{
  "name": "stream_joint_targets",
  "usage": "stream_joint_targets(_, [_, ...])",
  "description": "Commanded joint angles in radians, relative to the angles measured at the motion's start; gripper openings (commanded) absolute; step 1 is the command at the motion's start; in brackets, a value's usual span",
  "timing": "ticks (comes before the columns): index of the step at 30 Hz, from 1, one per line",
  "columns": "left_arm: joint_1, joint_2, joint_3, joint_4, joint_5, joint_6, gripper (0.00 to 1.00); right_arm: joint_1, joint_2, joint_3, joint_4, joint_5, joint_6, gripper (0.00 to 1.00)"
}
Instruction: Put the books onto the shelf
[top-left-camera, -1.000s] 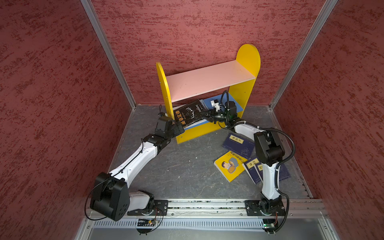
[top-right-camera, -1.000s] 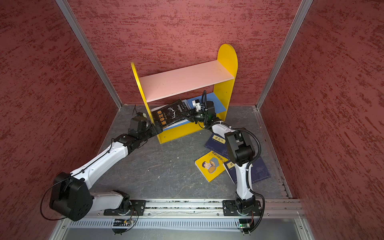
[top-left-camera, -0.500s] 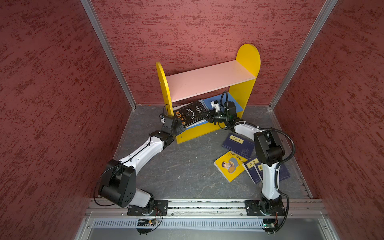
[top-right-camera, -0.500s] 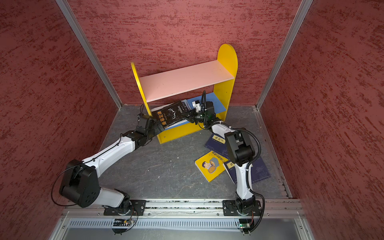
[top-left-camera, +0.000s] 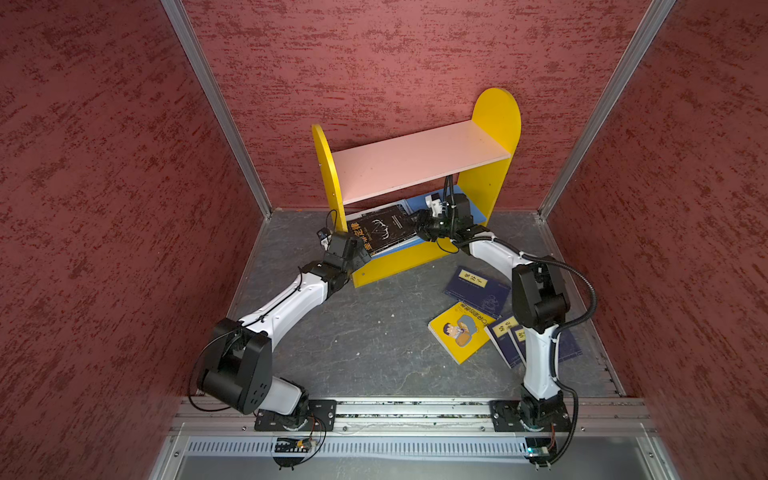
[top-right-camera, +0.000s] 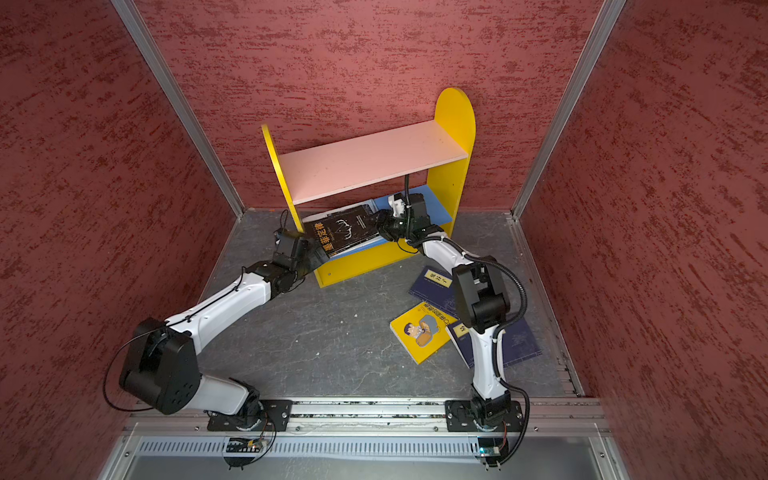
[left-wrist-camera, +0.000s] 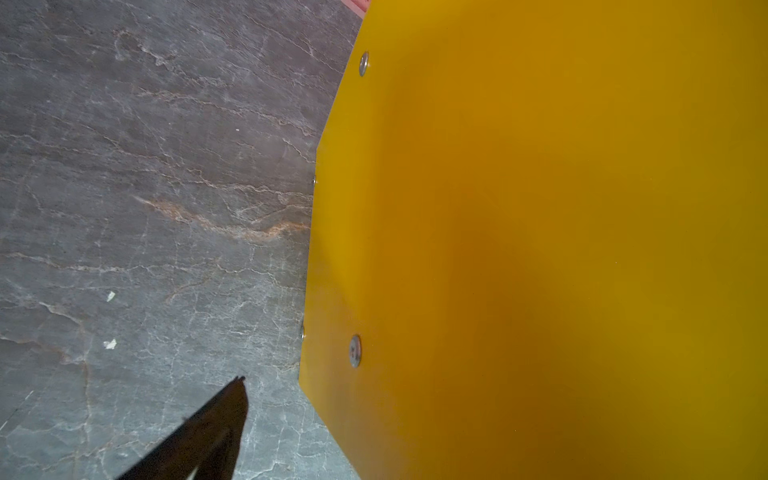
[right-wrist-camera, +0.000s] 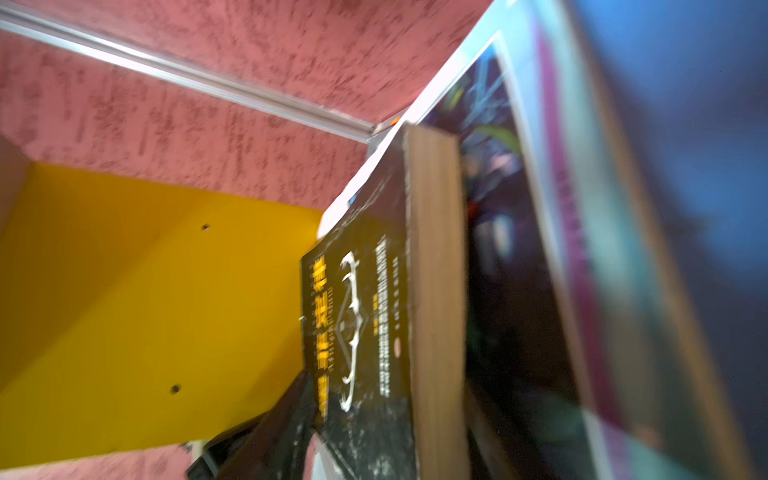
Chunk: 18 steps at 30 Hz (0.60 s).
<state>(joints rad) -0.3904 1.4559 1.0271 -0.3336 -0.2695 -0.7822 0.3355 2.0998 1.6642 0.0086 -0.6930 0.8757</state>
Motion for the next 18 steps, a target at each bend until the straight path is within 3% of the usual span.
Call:
stream_joint_targets(1, [-0.004,0.018,-0.017,-0.050,-0.001,0.000,0.99,-0.012,-0.054,0.045,-0.123,0.082,-0.078,0.49])
stream_joint_targets(10, [0.000,0.027,-0.003,-0.036,0.037,0.004,0.99,0.000,-0.058,0.044,-0.124,0.072,-0.114,0.29])
stream_joint_targets(15, [0.001,0.010,-0.001,0.010,0.082,0.009,0.99,0.015,-0.101,0.015,-0.102,0.085,-0.173,0.28])
stream_joint_targets(18, [0.001,-0.007,0.003,0.024,0.091,0.015,1.00,0.017,-0.125,0.005,-0.139,0.177,-0.212,0.29])
